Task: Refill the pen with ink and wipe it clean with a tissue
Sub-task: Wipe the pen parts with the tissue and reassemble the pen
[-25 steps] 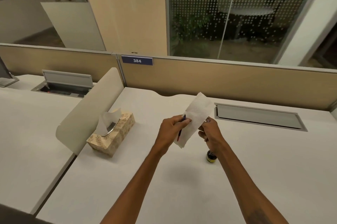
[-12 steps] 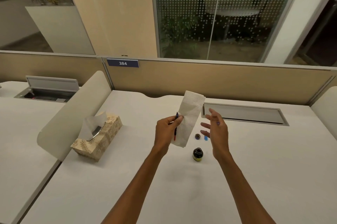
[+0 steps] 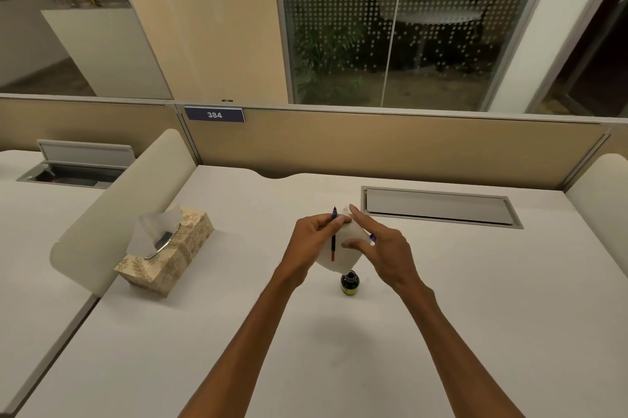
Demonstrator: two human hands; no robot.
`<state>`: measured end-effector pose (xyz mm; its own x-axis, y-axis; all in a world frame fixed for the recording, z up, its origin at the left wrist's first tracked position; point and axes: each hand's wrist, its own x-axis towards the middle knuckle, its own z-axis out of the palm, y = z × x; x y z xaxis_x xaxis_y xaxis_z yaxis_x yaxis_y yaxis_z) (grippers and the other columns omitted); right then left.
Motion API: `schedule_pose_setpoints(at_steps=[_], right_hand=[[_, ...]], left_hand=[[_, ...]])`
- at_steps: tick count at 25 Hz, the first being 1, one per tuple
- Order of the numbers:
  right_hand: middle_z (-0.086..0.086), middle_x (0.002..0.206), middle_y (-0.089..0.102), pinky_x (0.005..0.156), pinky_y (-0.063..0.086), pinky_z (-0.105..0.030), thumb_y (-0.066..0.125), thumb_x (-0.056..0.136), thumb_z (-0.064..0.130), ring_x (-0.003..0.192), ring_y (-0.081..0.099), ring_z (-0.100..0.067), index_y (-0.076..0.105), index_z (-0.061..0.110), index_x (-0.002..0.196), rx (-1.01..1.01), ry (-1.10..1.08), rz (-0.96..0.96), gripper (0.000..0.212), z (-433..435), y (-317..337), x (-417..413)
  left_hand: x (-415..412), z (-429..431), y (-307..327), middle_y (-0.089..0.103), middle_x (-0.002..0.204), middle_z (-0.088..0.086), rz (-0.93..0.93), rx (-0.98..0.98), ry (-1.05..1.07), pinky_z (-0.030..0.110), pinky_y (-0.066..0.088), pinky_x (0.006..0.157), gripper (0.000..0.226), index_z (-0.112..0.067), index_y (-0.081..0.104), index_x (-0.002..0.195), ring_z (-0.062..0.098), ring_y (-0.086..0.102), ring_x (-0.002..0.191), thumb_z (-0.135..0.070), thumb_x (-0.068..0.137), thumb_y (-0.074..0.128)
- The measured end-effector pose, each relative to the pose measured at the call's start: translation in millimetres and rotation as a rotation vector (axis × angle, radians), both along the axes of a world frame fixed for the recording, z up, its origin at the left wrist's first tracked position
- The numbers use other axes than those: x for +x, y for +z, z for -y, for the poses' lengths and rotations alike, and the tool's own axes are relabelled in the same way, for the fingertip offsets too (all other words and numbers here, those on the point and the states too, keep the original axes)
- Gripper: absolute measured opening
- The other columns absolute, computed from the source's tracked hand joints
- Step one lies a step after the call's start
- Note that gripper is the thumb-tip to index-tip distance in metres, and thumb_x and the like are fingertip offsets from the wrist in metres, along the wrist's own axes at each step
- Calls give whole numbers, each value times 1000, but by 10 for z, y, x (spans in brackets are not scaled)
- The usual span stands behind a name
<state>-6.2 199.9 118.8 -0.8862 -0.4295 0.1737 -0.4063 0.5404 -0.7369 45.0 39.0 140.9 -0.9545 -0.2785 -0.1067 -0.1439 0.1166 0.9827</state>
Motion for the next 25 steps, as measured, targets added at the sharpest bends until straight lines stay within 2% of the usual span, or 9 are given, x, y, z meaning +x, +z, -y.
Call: schedule_pose_setpoints(at_steps=[3, 6, 9, 12, 14, 17, 21, 23, 25], right_hand=[[8, 114, 70, 74, 50, -27, 71, 86, 40, 84, 57, -15, 48, 36, 142, 20, 24, -2, 61, -15, -5, -8], [15, 109, 70, 78, 51, -20, 68, 91, 29, 94, 64, -9, 65, 32, 123, -218, -32, 3, 33, 21, -48, -18], [8, 91, 70, 69, 48, -21, 68, 90, 27, 86, 63, -16, 72, 26, 98, -436, -258, 190, 9, 77, 13, -35], [2, 76, 61, 50, 41, -15, 68, 90, 28, 66, 52, -14, 68, 17, 92, -634, -374, 459, 11, 106, 119, -56], [0, 83, 63, 49, 44, -14, 65, 93, 26, 71, 54, -13, 67, 13, 103, -662, -399, 514, 17, 134, 177, -54], [-8, 99, 65, 64, 57, -35, 61, 96, 28, 87, 61, -25, 66, 20, 106, -687, -374, 571, 14, 188, 174, -76], [-13, 89, 61, 49, 39, -34, 52, 100, 32, 69, 46, -31, 66, 25, 101, -591, -315, 600, 16, 258, 192, -46], [-14, 93, 60, 64, 48, -48, 51, 101, 30, 77, 48, -33, 67, 26, 99, -661, -263, 653, 17, 282, 188, -51], [-16, 97, 61, 81, 46, -57, 53, 100, 32, 86, 48, -35, 67, 22, 110, -704, -231, 690, 21, 282, 164, -72]], left_hand=[[-3, 40, -30, 74, 104, -6, -24, -17, -46, 29, 50, 90, 24, -25, 77, 105, 18, 63, 103, -39, 96, 59], [-27, 80, 7, 74, 108, -10, -51, 5, -61, 22, 49, 89, 25, -24, 76, 108, 8, 64, 106, -37, 97, 58], [-75, 131, 58, 69, 116, -9, -105, -39, -8, 21, 47, 91, 22, -28, 76, 108, 4, 62, 110, -37, 97, 60], [-91, 161, 73, 67, 112, -7, -138, -110, -1, 19, 48, 91, 22, -30, 75, 113, 2, 62, 108, -35, 96, 61], [-109, 154, 63, 68, 106, -5, -153, -139, -30, 19, 50, 88, 24, -28, 73, 116, 5, 65, 103, -32, 95, 63], [-127, 113, 75, 71, 97, -2, -174, -115, -35, 21, 54, 80, 27, -23, 73, 117, 12, 72, 87, -27, 90, 71], [-137, 87, 83, 73, 89, 1, -174, -72, -14, 18, 55, 68, 23, -18, 70, 104, 11, 73, 74, -24, 84, 78], [-143, 90, 77, 73, 88, 1, -170, -66, 18, 18, 54, 65, 22, -14, 67, 97, 11, 73, 74, -24, 82, 79], [-146, 103, 71, 73, 88, 1, -158, -88, 42, 16, 53, 62, 21, -12, 67, 94, 12, 72, 76, -24, 82, 79]])
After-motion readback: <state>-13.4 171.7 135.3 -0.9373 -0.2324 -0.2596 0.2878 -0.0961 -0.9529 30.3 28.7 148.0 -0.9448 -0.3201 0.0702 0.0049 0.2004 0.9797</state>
